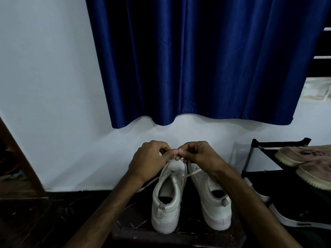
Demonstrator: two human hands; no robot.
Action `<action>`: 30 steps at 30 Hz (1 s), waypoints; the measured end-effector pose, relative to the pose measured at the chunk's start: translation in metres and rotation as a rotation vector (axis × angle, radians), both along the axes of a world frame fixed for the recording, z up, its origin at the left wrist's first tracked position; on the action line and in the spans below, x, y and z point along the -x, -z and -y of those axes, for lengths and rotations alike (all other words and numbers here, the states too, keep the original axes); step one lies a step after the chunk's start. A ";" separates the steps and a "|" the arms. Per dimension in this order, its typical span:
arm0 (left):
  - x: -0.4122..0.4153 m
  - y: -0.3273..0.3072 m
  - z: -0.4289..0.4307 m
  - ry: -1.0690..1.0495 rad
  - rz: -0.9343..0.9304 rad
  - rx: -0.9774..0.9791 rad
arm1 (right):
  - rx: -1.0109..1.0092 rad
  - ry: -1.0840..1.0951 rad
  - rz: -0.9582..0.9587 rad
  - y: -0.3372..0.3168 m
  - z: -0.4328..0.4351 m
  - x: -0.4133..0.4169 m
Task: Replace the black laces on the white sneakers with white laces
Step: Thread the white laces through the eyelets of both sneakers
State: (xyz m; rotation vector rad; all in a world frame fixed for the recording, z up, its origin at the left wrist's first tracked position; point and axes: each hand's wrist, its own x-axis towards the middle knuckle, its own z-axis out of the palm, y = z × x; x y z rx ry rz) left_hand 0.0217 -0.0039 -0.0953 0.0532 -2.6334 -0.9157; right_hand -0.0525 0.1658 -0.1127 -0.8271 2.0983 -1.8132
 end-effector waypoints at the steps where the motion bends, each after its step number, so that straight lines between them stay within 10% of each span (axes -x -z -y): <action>1: -0.003 0.005 0.005 -0.017 0.004 -0.028 | 0.000 0.011 0.006 0.001 0.001 0.000; 7: -0.022 0.051 0.020 0.013 0.242 -0.090 | -0.101 0.046 -0.036 0.016 0.008 -0.003; 30: -0.025 0.084 0.009 -0.136 0.127 -0.654 | -0.597 0.205 -0.663 0.056 0.035 -0.019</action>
